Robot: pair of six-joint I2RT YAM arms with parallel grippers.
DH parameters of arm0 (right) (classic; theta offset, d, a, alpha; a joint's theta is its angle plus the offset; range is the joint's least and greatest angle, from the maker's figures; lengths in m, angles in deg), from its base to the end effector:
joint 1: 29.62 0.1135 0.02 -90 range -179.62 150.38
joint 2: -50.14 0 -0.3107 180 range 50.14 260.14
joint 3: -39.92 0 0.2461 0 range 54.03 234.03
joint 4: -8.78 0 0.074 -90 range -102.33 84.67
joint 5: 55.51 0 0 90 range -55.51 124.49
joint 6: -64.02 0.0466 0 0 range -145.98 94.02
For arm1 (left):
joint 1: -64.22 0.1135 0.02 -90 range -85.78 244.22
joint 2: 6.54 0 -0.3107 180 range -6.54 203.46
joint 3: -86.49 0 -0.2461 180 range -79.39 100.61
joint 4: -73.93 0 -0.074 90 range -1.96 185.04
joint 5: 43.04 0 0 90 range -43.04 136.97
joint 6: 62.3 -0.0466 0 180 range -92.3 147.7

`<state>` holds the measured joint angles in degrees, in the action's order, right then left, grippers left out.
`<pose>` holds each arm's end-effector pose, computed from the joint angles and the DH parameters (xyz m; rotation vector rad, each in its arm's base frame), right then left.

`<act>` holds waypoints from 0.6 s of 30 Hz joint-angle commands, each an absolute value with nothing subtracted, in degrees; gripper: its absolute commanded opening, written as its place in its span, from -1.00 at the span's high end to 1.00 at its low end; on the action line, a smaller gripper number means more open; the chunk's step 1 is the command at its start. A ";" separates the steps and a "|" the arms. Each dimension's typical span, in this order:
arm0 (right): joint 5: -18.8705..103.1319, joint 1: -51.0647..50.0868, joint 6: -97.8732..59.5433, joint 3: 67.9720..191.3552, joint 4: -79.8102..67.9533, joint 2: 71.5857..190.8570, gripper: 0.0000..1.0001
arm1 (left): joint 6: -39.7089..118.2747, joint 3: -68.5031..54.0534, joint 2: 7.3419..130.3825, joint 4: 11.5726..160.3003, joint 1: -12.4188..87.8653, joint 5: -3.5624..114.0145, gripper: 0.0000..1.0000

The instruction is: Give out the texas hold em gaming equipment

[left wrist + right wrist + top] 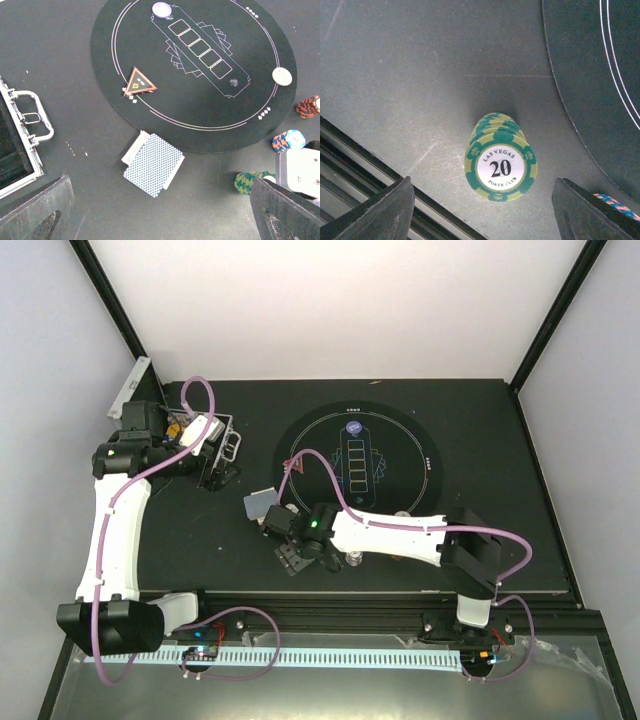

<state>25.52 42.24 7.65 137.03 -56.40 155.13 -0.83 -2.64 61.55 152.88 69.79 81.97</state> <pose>0.1249 0.3580 0.2651 -0.8962 2.6869 0.2012 0.1951 -0.0078 0.4039 0.6927 2.2714 -0.5020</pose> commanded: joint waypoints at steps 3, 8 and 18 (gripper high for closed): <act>25.40 41.19 8.30 135.77 -54.73 156.27 -0.52 | -2.39 -1.70 61.00 154.12 70.80 80.77 -0.98; 26.00 40.62 7.88 135.47 -53.90 157.13 -0.48 | -2.68 -3.99 61.38 152.87 72.76 79.49 -0.98; 27.63 39.65 7.07 135.03 -52.41 158.45 -0.39 | -3.39 -6.01 60.78 151.60 76.19 78.94 -0.98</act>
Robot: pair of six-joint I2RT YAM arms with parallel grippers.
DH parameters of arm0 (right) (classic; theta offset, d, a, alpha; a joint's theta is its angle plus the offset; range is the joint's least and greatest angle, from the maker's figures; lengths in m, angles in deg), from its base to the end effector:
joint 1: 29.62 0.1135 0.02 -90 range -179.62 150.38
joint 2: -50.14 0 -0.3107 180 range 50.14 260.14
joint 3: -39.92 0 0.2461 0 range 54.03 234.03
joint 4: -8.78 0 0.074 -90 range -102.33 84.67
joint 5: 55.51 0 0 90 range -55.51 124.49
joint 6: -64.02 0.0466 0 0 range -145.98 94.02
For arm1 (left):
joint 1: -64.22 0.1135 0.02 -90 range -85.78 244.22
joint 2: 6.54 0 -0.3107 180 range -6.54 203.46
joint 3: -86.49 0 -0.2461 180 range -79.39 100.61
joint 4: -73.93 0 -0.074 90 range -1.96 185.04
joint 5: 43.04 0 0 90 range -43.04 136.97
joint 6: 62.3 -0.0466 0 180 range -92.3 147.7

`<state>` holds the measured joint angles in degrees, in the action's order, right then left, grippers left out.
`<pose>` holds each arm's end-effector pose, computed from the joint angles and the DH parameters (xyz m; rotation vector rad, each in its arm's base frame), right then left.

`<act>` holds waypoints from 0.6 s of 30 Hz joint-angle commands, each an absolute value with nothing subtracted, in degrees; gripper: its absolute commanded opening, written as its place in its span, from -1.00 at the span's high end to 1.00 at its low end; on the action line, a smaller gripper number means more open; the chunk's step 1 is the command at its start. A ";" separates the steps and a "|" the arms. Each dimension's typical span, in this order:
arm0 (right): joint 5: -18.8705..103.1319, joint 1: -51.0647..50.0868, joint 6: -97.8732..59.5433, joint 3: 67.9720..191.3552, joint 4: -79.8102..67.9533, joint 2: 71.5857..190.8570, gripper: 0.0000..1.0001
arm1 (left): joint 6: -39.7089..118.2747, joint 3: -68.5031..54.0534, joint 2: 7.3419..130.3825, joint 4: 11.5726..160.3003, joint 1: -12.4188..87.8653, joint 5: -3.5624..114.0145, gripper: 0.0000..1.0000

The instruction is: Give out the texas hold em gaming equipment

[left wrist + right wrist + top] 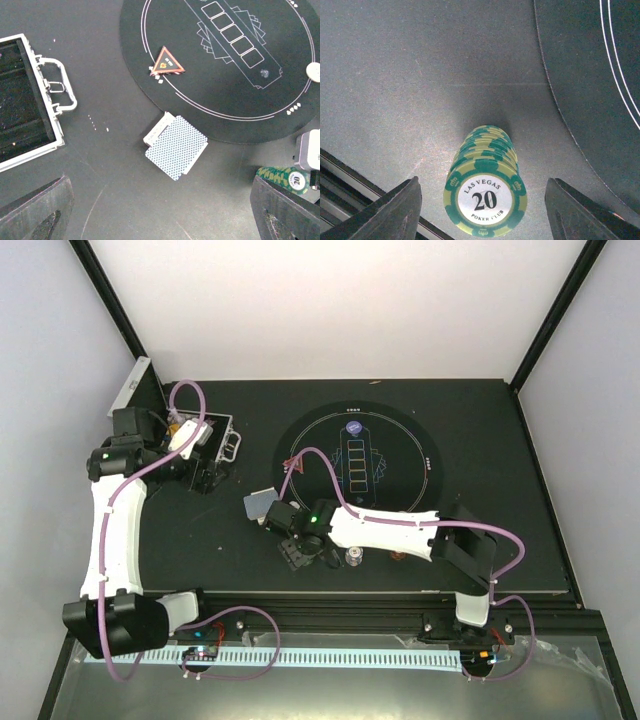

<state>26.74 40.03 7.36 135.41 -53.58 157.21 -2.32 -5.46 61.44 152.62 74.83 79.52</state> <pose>0.1400 0.3593 0.2456 -0.8639 2.7220 0.1948 0.1950 0.0110 0.3893 0.6008 2.3409 -0.4248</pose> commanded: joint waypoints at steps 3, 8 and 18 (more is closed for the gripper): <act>28.32 39.46 7.35 133.93 -51.48 158.38 -0.33 | -3.25 -6.18 60.81 151.60 76.86 78.95 -0.97; 29.02 39.44 7.51 133.13 -50.78 157.98 -0.25 | -3.41 -6.12 60.34 151.29 77.06 78.97 -0.97; 28.76 39.46 7.36 134.36 -51.47 158.11 -0.06 | -3.89 -5.48 60.34 151.83 77.29 79.64 -0.98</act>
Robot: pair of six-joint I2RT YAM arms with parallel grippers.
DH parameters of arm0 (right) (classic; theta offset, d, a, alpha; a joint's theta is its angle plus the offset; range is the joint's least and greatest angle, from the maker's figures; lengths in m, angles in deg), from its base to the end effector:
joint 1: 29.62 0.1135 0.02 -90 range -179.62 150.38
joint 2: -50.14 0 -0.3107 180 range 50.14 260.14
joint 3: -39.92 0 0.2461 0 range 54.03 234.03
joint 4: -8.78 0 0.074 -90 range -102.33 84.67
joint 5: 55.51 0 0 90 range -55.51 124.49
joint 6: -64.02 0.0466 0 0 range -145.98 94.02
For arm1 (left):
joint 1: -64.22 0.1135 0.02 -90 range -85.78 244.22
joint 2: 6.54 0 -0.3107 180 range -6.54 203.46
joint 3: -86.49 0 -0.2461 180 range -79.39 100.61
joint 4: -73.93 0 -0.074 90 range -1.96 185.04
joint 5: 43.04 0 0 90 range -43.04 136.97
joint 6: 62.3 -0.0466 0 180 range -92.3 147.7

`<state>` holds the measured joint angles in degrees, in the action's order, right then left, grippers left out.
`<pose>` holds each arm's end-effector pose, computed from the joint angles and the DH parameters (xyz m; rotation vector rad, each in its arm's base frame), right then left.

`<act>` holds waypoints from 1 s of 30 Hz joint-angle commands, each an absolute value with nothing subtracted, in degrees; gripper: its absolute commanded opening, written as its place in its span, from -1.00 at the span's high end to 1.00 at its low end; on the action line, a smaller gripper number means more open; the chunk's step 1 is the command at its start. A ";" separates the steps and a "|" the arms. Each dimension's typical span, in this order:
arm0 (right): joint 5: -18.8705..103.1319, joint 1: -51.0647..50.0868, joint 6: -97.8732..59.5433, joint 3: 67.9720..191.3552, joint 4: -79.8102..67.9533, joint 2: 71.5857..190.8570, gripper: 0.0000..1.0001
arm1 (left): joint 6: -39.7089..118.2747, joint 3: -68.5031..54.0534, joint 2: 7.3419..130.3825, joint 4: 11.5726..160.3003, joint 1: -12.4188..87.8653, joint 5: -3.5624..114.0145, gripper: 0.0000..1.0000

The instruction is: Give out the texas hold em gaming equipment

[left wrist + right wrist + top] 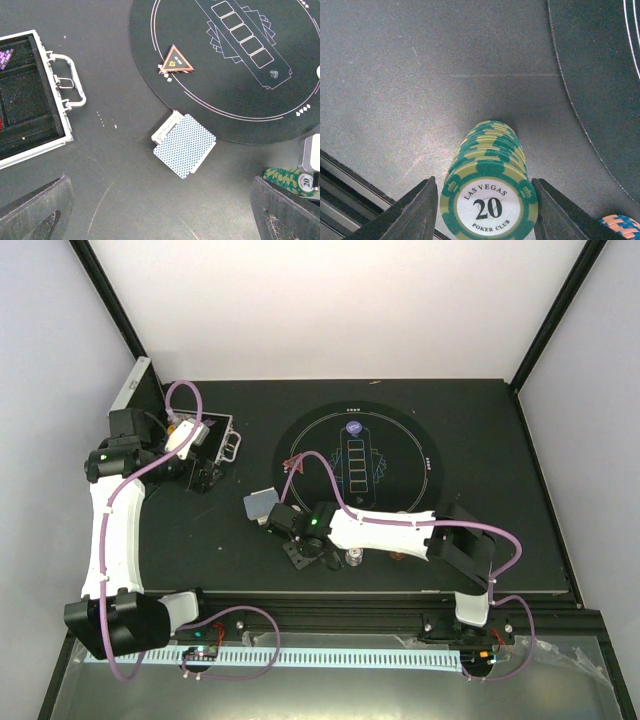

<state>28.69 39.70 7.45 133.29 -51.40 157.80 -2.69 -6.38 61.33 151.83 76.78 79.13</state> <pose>0.1404 0.3585 0.2328 -0.8702 2.7518 0.2162 0.1951 0.0180 0.3856 0.5659 2.3493 -0.3988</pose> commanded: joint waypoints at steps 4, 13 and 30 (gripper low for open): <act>28.34 39.44 7.11 135.42 -52.24 158.16 -0.11 | -4.00 -5.48 60.36 151.92 77.33 79.67 -0.98; 28.05 39.37 7.16 135.47 -52.27 158.46 -0.03 | -4.27 -5.74 60.30 151.77 77.44 79.98 -0.98; 28.26 39.20 7.10 135.39 -52.22 158.19 -0.03 | -4.86 -5.43 59.90 152.25 77.80 80.92 -0.98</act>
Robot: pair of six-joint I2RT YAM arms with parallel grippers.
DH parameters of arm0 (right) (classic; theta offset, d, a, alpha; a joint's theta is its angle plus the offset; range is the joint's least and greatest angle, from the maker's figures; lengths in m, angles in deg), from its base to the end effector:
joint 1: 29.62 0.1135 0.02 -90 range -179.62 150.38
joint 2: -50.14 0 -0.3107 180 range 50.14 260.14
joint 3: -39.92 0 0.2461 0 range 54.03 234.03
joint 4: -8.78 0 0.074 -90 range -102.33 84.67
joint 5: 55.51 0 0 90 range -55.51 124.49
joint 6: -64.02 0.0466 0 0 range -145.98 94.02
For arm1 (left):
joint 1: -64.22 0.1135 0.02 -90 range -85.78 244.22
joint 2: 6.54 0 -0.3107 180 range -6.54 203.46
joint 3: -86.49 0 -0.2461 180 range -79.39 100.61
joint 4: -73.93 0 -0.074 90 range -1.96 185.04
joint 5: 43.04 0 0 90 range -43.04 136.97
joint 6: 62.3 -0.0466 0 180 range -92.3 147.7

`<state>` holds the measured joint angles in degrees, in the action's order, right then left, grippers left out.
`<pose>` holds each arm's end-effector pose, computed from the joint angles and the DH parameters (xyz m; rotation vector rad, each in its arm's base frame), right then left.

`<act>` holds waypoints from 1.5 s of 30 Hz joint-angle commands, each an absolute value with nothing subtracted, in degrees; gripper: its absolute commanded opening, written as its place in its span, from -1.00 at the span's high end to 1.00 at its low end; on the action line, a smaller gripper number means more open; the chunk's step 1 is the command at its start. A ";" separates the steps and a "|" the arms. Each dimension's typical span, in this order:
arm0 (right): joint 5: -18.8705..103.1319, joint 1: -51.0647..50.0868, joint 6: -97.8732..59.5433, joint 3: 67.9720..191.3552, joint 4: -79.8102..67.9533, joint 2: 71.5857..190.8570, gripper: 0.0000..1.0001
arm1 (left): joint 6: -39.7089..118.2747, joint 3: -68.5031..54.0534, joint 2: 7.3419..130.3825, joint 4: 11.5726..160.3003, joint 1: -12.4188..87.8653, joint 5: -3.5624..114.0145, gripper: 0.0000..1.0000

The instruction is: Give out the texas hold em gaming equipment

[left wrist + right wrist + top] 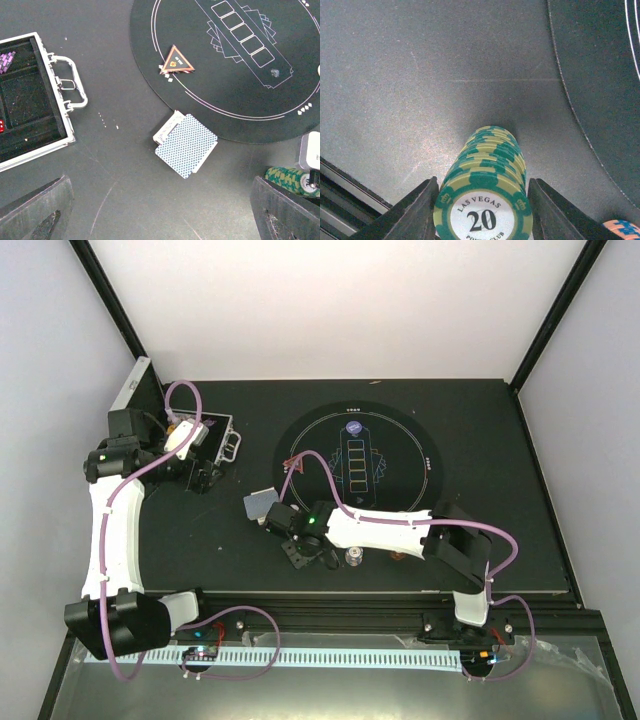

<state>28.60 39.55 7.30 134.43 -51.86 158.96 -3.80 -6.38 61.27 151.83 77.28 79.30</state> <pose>0.1431 0.3628 0.2305 -0.8719 2.7559 0.2045 0.1946 0.0196 0.3859 0.5787 2.3413 -0.3886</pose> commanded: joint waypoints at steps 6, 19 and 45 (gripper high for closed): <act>27.61 39.14 6.91 135.87 -53.06 157.46 -0.18 | -4.99 -5.72 59.83 152.32 77.76 81.23 -0.97; 27.29 39.14 6.99 136.08 -53.19 157.18 0.16 | -4.99 -6.27 59.66 152.41 77.80 81.90 -0.98; 25.24 27.31 -1.13 149.55 -59.55 156.96 0.37 | -4.49 -5.52 60.63 153.37 77.85 83.28 -0.98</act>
